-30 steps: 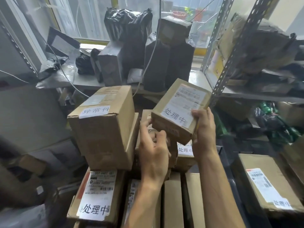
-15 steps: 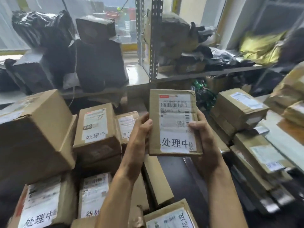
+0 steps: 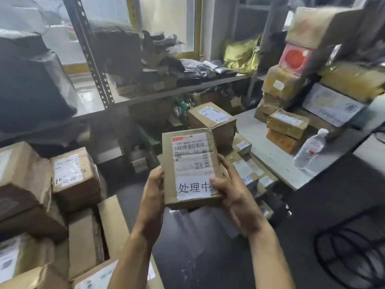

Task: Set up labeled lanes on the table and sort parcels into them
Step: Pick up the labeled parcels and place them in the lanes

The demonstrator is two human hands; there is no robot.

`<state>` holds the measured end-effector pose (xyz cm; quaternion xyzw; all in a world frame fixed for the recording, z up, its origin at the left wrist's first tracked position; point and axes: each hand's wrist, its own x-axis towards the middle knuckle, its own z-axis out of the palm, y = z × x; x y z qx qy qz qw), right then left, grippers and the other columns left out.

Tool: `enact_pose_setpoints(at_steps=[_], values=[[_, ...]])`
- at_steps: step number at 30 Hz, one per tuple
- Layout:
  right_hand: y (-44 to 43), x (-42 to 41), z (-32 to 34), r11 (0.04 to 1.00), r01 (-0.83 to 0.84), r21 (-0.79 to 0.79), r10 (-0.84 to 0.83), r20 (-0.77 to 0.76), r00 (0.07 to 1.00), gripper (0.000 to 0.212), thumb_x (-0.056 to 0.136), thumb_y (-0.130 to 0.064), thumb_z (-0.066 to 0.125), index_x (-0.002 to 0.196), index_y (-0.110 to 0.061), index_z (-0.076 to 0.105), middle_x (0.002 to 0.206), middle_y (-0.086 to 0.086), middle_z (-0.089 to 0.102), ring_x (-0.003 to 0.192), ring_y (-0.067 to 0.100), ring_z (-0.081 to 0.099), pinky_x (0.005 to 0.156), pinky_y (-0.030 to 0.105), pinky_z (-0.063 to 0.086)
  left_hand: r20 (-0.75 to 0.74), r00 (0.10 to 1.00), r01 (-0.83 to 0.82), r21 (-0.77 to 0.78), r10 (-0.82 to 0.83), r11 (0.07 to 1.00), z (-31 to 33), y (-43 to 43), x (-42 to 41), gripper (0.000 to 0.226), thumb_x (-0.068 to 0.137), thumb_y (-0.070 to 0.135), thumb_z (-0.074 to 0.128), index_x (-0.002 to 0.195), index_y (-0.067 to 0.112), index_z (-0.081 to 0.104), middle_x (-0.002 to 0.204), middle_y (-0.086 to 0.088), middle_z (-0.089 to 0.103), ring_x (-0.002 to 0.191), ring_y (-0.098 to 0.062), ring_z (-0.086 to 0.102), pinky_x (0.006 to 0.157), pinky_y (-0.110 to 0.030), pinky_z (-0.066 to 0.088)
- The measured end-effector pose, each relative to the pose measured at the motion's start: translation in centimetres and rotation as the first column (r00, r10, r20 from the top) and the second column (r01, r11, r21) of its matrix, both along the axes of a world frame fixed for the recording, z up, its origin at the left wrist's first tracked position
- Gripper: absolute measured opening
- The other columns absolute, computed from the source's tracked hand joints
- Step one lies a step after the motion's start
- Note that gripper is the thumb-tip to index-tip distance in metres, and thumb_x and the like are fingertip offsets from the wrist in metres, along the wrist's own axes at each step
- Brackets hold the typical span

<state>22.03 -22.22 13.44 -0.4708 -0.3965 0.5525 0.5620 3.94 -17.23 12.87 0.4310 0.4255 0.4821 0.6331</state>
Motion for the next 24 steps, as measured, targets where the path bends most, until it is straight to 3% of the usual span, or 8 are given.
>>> enact_pose_setpoints(at_steps=[3, 6, 9, 13, 17, 20, 24], values=[[-1.4, 4.2, -0.5, 0.997, 0.072, -0.034, -0.074, -0.057, 0.996, 0.073, 0.075, -0.036, 0.076, 0.140, -0.033, 0.042, 0.123, 0.010, 0.073, 0.111, 0.029, 0.072, 0.082, 0.038, 0.060, -0.050, 0.999, -0.012, -0.114, 0.007, 0.993, -1.3, -1.1, 4.3, 0.048, 0.108, 0.040, 0.027, 0.126, 0.015, 0.064, 0.114, -0.008, 0.076, 0.101, -0.023, 0.070, 0.088, -0.039, 0.052], [-1.9, 7.0, -1.3, 0.991, 0.111, -0.080, -0.117, -0.066, 0.991, 0.080, 0.070, -0.042, 0.078, 0.140, -0.029, 0.042, 0.119, 0.010, 0.075, 0.109, 0.028, 0.073, 0.078, 0.035, 0.060, -0.152, 0.987, 0.015, -0.201, -0.046, 0.979, -3.3, -1.0, 6.8, 0.043, 0.109, 0.034, 0.027, 0.113, 0.017, 0.067, 0.096, 0.001, 0.079, 0.086, -0.018, 0.069, 0.079, -0.033, 0.052], [-0.9, 8.6, -2.6, 0.983, 0.134, -0.129, -0.146, -0.092, 0.985, 0.065, 0.077, -0.038, 0.071, 0.136, -0.028, 0.045, 0.115, 0.009, 0.076, 0.106, 0.025, 0.074, 0.072, 0.031, 0.060, -0.281, 0.955, 0.020, -0.258, -0.094, 0.966, -5.3, 0.0, 6.4, 0.039, 0.108, 0.030, 0.032, 0.111, 0.015, 0.068, 0.088, -0.001, 0.078, 0.079, -0.018, 0.071, 0.079, -0.035, 0.055], [2.8, 8.8, -5.5, 0.966, 0.118, -0.232, -0.142, -0.094, 0.985, 0.047, 0.093, -0.026, 0.070, 0.135, -0.026, 0.049, 0.112, 0.008, 0.077, 0.105, 0.024, 0.074, 0.087, 0.042, 0.060, -0.408, 0.911, -0.088, -0.324, -0.055, 0.942, -8.0, 2.1, 3.4, 0.033, 0.106, 0.026, 0.040, 0.114, 0.012, 0.069, 0.104, -0.010, 0.077, 0.089, -0.028, 0.073, 0.077, -0.035, 0.056], [9.1, 7.2, -8.6, 0.937, 0.056, -0.343, -0.087, -0.076, 0.993, 0.052, 0.091, -0.026, 0.072, 0.138, -0.021, 0.050, 0.114, 0.009, 0.076, 0.100, 0.022, 0.076, 0.076, 0.036, 0.059, -0.407, 0.912, -0.224, -0.369, 0.060, 0.902, -10.7, 4.2, 1.9, 0.030, 0.106, 0.023, 0.042, 0.110, 0.011, 0.068, 0.100, -0.011, 0.077, 0.088, -0.030, 0.072, 0.074, -0.036, 0.056], [13.9, 5.6, -10.3, 0.920, 0.001, -0.392, -0.035, -0.082, 0.996, 0.059, 0.089, -0.032, 0.075, 0.140, -0.022, 0.048, 0.116, 0.007, 0.075, 0.100, 0.019, 0.076, 0.078, 0.035, 0.060, -0.353, 0.922, -0.308, -0.418, 0.159, 0.855, -11.7, 6.8, 2.2, 0.025, 0.105, 0.017, 0.043, 0.105, 0.009, 0.066, 0.098, -0.015, 0.074, 0.081, -0.029, 0.068, 0.070, -0.035, 0.054], [19.6, 4.3, -11.7, 0.898, -0.071, -0.434, 0.032, -0.096, 0.995, 0.050, 0.094, -0.025, 0.068, 0.139, -0.023, 0.047, 0.114, 0.006, 0.074, 0.088, 0.012, 0.077, 0.067, 0.026, 0.058, -0.315, 0.917, -0.368, -0.435, 0.244, 0.821, -12.3, 11.0, 2.7, 0.024, 0.104, 0.015, 0.044, 0.104, 0.008, 0.067, 0.094, -0.014, 0.074, 0.074, -0.025, 0.067, 0.064, -0.032, 0.055]])
